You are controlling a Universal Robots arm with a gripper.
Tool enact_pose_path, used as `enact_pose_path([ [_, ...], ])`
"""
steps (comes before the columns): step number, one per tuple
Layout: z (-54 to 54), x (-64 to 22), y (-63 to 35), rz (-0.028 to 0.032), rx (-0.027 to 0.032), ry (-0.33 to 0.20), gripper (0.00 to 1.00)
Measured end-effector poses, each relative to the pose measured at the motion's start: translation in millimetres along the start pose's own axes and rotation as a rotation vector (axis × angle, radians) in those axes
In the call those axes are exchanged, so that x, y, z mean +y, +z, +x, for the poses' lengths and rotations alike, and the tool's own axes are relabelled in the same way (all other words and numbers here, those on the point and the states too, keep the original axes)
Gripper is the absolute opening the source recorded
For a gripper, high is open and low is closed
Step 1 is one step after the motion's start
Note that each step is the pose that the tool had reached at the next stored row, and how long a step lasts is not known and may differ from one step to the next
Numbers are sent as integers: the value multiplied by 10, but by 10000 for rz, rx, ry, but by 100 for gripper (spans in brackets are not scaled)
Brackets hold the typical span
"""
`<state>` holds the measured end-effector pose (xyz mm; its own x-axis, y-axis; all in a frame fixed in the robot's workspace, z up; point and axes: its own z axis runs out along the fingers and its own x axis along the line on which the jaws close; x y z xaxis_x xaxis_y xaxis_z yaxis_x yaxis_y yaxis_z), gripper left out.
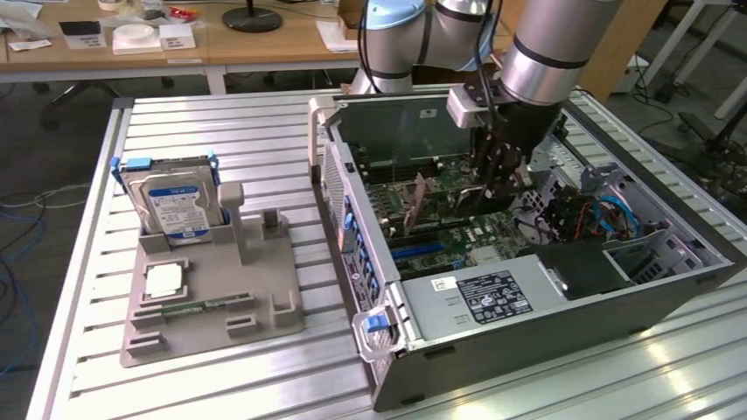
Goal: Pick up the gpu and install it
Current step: 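Insert the gpu into the slot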
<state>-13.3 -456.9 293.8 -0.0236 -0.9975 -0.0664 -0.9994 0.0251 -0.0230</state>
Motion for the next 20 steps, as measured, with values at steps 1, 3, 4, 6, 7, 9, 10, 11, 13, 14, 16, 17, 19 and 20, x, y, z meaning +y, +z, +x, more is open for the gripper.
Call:
enact_pose_path([
  [1,0,10,5,7,-4,-6,27],
  [3,2,25,17,17,-6,-13,27],
  [4,3,31,24,21,-8,-18,27],
  [6,8,41,34,27,-12,-23,27],
  [7,11,45,39,29,-15,-25,27],
  [9,13,46,45,28,-17,-27,27],
  [10,14,46,46,28,-15,-27,27],
  [11,16,46,51,29,-18,-27,27],
  [13,21,48,61,29,-17,-25,27],
  [14,24,49,67,28,-17,-24,27],
  [16,26,51,75,29,-18,-25,27],
  [17,26,55,76,28,-15,-25,27],
  [19,27,68,78,29,-16,-26,27],
  [20,27,78,80,29,-16,-25,27],
])
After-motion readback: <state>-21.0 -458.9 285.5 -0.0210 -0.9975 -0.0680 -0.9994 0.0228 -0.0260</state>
